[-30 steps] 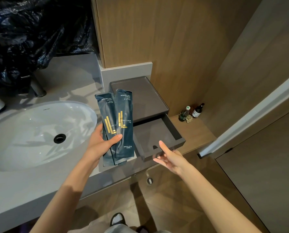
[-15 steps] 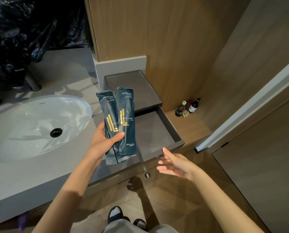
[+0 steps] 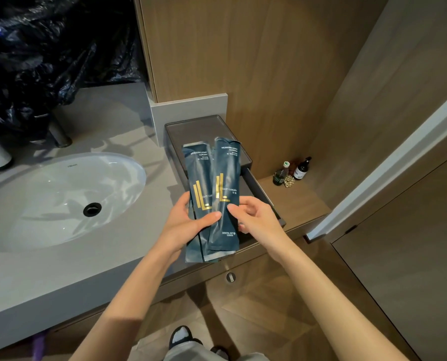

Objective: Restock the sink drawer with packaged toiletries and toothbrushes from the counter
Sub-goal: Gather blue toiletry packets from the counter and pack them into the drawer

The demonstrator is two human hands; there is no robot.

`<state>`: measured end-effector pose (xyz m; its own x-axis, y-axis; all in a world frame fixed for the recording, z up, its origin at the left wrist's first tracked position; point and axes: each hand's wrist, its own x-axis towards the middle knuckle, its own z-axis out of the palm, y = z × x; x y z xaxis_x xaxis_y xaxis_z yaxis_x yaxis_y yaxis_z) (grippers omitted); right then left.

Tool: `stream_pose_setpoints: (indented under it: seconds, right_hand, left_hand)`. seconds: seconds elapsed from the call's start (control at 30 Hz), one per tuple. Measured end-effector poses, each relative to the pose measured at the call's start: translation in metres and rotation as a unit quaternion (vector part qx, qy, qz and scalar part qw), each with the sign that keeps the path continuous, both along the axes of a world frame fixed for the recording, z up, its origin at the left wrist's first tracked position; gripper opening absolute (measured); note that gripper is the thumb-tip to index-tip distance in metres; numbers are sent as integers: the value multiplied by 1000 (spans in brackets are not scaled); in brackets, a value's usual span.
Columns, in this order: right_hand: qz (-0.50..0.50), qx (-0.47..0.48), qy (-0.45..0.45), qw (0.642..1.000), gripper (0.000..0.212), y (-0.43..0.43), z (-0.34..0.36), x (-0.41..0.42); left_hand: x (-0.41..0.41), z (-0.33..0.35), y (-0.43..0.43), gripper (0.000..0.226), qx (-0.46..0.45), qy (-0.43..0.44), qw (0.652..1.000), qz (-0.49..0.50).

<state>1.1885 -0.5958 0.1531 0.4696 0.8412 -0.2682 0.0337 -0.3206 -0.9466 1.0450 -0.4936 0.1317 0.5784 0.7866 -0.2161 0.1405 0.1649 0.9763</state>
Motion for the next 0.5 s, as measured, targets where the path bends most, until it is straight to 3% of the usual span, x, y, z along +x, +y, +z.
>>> stream_pose_setpoints:
  seconds: [0.13,0.27,0.5]
  right_hand:
    - [-23,8,42,999,24,3,1,-1]
    - [11,0,89,996,23,-6,8,21]
    - [93,-160,90,979,17,-12,2,61]
  left_hand:
    - [0,3,-5,62,-7,-13,1000,19]
    - [-15,6,5,59,-24,-23,997,67]
    - [-47,5,29,59,-5,-9,993,116]
